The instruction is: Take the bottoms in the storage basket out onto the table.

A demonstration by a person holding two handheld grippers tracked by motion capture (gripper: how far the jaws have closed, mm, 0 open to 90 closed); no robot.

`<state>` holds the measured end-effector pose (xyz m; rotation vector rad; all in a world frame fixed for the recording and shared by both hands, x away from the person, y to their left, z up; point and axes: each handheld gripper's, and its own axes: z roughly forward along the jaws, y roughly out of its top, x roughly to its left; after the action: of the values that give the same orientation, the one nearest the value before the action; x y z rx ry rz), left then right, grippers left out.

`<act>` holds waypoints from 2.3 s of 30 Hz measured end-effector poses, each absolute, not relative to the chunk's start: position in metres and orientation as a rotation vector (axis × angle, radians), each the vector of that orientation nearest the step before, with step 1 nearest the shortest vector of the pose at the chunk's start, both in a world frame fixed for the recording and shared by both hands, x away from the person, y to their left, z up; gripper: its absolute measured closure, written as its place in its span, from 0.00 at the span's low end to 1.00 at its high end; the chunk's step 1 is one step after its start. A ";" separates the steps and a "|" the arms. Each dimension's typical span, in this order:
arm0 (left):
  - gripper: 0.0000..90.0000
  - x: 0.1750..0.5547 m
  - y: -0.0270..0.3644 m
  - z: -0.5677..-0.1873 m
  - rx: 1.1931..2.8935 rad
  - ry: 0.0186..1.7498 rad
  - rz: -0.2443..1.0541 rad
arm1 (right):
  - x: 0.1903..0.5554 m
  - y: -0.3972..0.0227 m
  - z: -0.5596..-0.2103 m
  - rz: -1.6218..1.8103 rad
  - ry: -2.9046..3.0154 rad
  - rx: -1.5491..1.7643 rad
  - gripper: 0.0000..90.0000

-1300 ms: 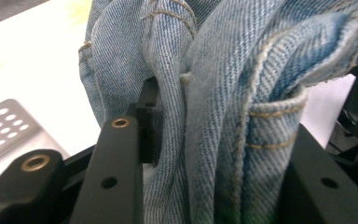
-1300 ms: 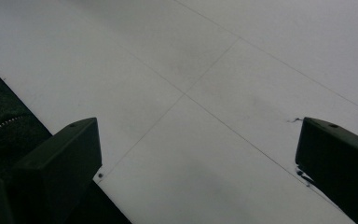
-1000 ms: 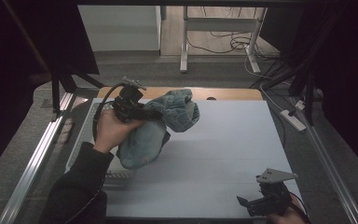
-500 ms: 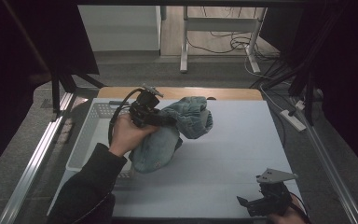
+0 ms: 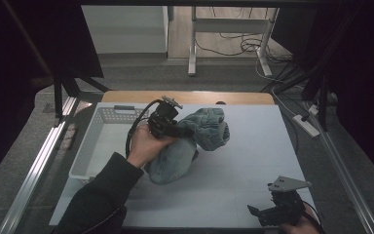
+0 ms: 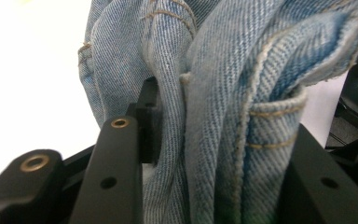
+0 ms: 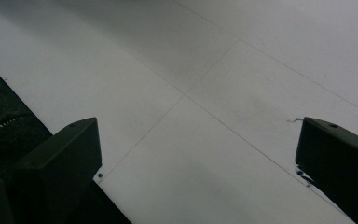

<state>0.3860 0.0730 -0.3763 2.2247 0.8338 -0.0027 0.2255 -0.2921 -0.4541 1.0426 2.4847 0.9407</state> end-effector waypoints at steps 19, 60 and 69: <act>0.68 0.393 0.049 -0.413 2.253 0.857 -0.016 | 0.225 -0.292 -0.454 0.936 2.491 1.036 0.01; 0.55 0.415 0.047 -0.478 2.376 0.914 -0.006 | 0.225 -0.291 -0.454 0.931 2.505 1.012 0.01; 0.44 0.417 0.044 -0.491 2.414 0.896 0.013 | 0.225 -0.290 -0.455 0.924 2.511 1.004 0.01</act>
<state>0.4171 0.0438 -0.4908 2.4143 0.8956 0.0131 0.2246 -0.2900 -0.4546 1.0044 2.5106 0.9238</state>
